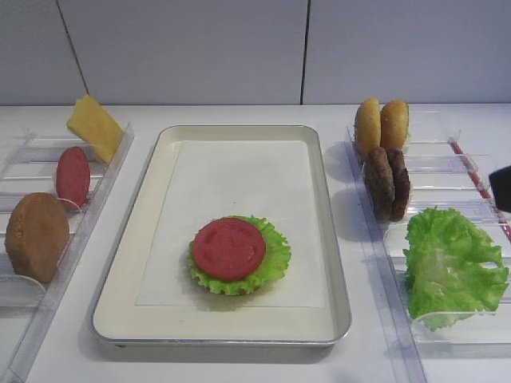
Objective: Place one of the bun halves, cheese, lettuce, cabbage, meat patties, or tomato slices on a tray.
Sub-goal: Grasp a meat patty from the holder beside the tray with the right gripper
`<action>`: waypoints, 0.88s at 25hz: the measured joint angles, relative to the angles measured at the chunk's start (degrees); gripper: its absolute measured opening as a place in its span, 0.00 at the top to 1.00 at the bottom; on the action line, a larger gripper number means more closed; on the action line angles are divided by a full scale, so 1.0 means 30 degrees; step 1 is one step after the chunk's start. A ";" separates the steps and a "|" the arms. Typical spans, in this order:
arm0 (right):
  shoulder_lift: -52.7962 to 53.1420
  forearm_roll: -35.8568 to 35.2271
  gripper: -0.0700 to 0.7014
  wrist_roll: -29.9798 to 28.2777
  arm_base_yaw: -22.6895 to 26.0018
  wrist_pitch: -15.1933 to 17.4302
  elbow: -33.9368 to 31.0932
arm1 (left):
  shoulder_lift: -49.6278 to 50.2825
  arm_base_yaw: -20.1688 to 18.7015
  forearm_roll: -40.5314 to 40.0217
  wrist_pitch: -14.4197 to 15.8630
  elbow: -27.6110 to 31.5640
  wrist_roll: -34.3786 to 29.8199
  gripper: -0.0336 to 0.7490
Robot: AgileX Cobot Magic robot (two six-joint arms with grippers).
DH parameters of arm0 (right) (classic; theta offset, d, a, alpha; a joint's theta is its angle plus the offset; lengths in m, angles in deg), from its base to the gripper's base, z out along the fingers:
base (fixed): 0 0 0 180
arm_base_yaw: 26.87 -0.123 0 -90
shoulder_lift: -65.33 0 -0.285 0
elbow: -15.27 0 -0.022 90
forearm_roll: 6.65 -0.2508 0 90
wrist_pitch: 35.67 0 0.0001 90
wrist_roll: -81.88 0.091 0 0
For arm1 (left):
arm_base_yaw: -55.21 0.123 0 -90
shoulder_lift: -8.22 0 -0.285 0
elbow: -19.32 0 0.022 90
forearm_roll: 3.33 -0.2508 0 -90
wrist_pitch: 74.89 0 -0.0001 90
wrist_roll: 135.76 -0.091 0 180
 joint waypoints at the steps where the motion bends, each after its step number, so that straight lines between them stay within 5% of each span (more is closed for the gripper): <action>1: -0.0770 -0.0153 0.06 -0.0275 0.0000 0.0048 0.0288 | 0.0000 0.0000 0.0000 0.0000 0.0000 0.0000 0.37; 13: -0.6820 -0.1577 0.06 -0.2350 0.0000 0.0451 0.2051 | 0.0000 0.0000 0.0000 0.0000 0.0000 0.0000 0.37; 22: -0.7686 -0.2221 0.06 -0.2505 0.0000 -0.2680 0.2125 | 0.0000 0.0000 -0.0029 0.0000 0.0000 0.0000 0.37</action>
